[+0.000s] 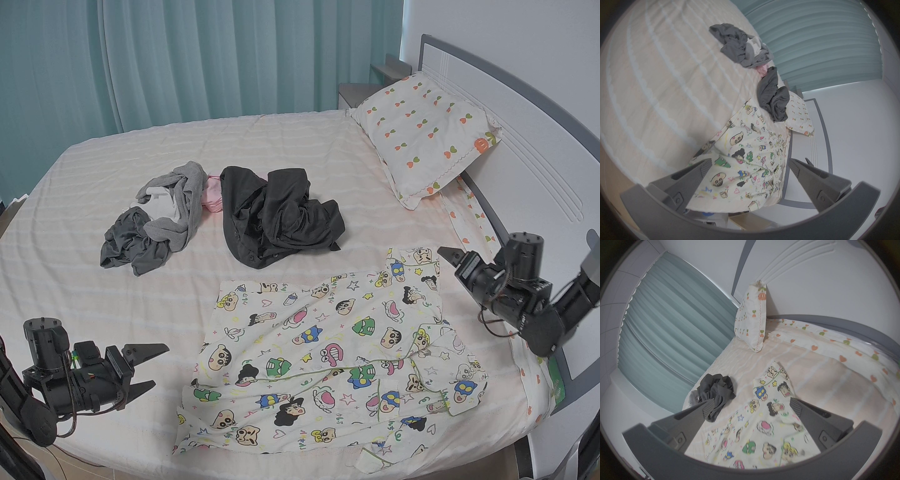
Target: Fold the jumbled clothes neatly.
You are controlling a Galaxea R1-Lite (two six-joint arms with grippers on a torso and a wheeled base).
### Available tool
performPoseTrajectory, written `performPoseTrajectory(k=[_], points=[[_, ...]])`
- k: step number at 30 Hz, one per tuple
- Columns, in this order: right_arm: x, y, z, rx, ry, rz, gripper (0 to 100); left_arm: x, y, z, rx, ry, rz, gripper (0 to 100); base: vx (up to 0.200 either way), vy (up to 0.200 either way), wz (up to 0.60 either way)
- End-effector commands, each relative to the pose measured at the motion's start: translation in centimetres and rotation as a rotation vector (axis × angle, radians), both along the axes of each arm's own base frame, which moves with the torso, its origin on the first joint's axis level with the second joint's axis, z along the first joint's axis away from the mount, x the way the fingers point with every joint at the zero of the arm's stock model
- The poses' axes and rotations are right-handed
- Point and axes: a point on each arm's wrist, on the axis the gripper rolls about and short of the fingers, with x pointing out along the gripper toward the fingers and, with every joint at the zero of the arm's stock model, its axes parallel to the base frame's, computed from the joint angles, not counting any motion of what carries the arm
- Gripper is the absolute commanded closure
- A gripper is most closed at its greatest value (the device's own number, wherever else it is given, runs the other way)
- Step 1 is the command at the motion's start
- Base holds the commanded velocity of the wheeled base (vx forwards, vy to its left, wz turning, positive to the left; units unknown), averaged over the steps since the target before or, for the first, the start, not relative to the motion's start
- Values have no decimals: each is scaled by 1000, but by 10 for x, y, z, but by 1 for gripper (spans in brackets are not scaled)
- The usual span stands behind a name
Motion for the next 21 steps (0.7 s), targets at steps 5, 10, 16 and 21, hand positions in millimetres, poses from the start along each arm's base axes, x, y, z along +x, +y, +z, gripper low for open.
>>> performPoseTrajectory(k=[5, 10, 16, 21], points=[[-140, -16, 25, 19, -118, 89, 0, 91, -19, 34, 148, -257, -51, 0, 0, 0, 0], [-141, -16, 24, 19, -115, 94, 0, 103, -34, 35, 273, -176, -28, 0, 0, 0, 0], [-141, -13, 21, 16, -97, 111, 0, 82, -43, 25, 281, -98, -82, 0, 0, 0, 0], [-144, -10, 19, 12, -87, 127, 0, 66, -43, 22, 290, -74, -86, 0, 0, 0, 0]])
